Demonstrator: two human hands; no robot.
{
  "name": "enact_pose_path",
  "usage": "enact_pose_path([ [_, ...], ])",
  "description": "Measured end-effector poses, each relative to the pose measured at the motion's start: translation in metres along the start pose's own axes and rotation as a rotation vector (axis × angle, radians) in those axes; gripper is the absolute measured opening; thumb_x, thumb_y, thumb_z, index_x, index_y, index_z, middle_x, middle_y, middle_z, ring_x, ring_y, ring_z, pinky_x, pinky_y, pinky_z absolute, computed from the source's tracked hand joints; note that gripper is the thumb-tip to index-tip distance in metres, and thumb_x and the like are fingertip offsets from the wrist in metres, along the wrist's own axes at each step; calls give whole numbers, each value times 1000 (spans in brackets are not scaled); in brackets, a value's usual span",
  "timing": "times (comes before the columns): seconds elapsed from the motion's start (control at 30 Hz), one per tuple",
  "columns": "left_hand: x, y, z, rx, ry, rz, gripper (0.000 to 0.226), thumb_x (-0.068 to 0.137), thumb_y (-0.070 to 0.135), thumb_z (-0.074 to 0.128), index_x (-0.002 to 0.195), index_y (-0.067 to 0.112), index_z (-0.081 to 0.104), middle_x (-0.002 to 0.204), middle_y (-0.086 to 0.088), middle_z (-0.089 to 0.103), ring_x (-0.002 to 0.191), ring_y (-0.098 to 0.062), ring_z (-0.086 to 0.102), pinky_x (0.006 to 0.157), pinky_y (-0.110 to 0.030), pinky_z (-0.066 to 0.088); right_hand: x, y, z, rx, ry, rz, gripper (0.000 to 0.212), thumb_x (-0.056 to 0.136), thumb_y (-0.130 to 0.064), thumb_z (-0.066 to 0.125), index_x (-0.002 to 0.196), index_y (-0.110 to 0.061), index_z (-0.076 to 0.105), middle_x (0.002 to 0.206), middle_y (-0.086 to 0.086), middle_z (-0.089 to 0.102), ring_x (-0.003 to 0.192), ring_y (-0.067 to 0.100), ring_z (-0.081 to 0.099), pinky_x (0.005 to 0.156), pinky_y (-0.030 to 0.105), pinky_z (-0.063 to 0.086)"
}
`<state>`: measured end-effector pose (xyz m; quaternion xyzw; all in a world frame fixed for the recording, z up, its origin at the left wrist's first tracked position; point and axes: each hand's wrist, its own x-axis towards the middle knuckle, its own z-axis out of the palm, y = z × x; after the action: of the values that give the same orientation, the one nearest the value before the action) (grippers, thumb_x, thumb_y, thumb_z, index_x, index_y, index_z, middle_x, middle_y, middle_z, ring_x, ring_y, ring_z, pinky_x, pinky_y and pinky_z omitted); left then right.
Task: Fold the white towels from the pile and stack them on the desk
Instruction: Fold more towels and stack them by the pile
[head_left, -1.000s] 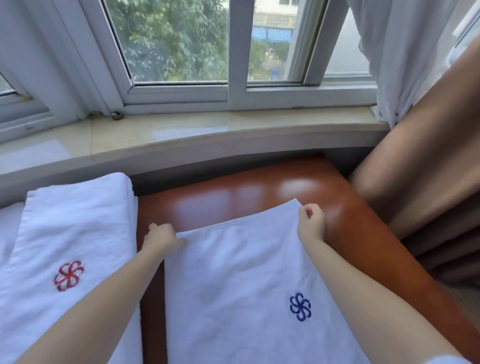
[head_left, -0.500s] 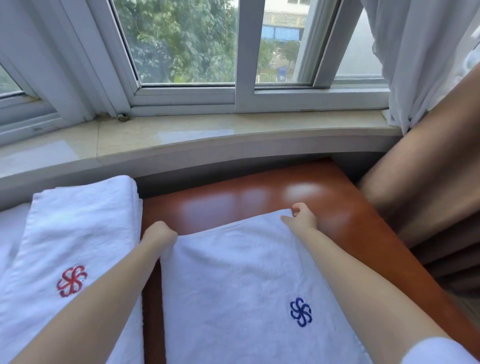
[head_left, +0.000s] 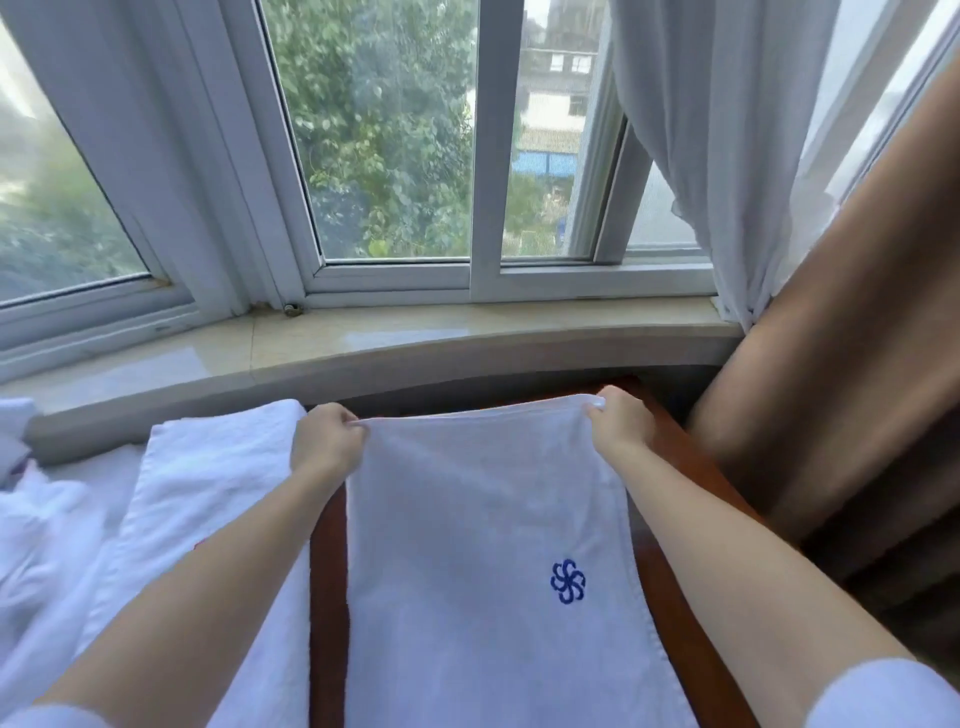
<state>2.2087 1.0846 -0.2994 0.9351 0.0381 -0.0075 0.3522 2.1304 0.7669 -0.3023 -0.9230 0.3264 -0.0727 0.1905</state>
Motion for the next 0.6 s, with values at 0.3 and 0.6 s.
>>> enact_pose_path([
  [0.3,-47,98,-148,-247,528,391,15,81,17,74,86,3,74,79,-16,71,80,-31,66,68,-30,40,-34,-62,-150,544,468,-178,30,97,-2,31,120,0,52,115,19,59,103,33,56,75,29,35],
  [0.6,-165,8,-112,-285,-1,218,36,64,-4,63,99,5,67,73,-6,59,70,-22,55,64,-28,50,-135,25,-100,682,308,120,31,93,-20,42,100,1,64,110,22,65,102,38,58,77,33,39],
])
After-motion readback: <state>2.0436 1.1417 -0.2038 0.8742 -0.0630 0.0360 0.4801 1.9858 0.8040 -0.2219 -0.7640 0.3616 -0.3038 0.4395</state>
